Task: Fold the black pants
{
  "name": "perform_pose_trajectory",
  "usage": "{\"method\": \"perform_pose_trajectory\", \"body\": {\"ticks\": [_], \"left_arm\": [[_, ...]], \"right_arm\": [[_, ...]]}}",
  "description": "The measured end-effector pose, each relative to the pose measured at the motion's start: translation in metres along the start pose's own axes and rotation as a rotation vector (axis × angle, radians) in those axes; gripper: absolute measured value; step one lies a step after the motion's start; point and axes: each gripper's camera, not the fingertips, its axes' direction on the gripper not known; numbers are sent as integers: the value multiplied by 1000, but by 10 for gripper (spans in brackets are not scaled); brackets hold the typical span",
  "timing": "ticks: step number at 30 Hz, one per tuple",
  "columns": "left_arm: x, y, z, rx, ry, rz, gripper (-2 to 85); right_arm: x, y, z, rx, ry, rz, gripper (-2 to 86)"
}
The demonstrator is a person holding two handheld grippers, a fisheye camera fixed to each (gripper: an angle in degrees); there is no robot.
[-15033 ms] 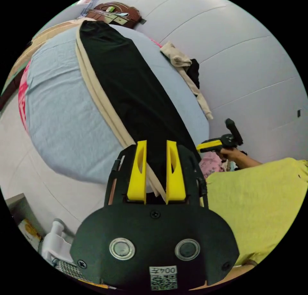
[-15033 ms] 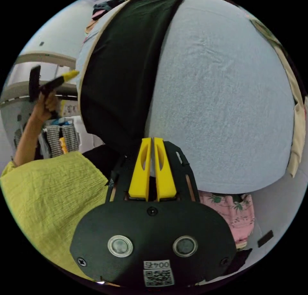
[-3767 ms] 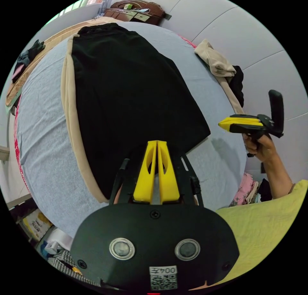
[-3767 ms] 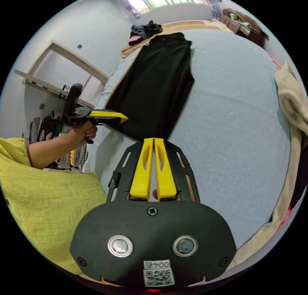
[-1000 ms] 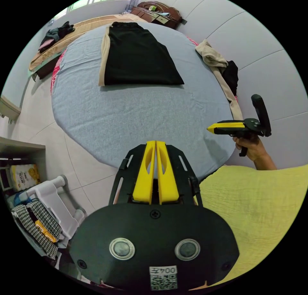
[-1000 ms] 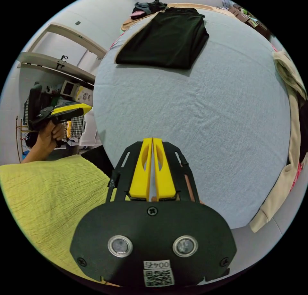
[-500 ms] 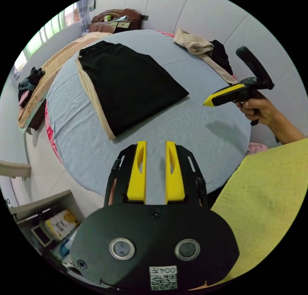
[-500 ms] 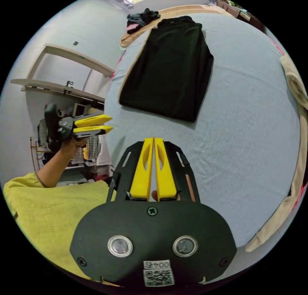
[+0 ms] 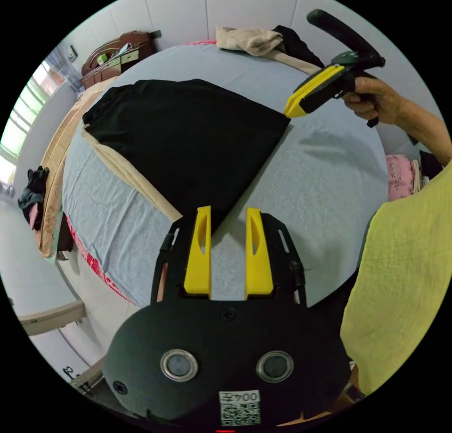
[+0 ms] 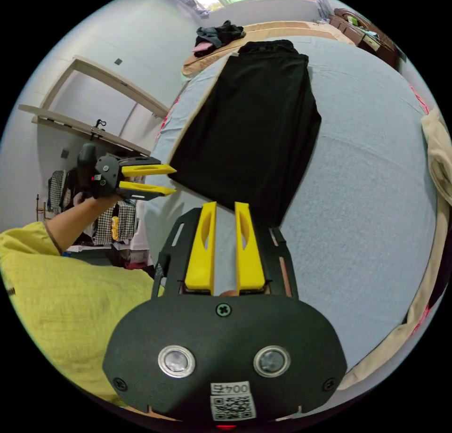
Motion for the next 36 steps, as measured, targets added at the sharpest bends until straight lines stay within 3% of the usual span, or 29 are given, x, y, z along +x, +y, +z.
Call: {"method": "perform_pose_trajectory", "body": {"ticks": [3, 8, 19, 31, 36], "left_arm": [[8, -4, 11, -15, -2, 46, 106], [23, -12, 24, -36, -26, 129, 105], [58, -33, 46, -122, -142, 336, 84], [96, -48, 53, -198, -374, 507, 70], [81, -61, 44, -181, -351, 408, 42]], "right_arm": [[-20, -8, 15, -26, 86, -69, 64], [-76, -30, 53, -137, 276, -320, 158], [-153, -61, 152, -432, 584, -796, 153], [-174, -103, 182, -470, 665, -836, 49], [-176, -113, 182, -415, 686, -793, 31]]}}
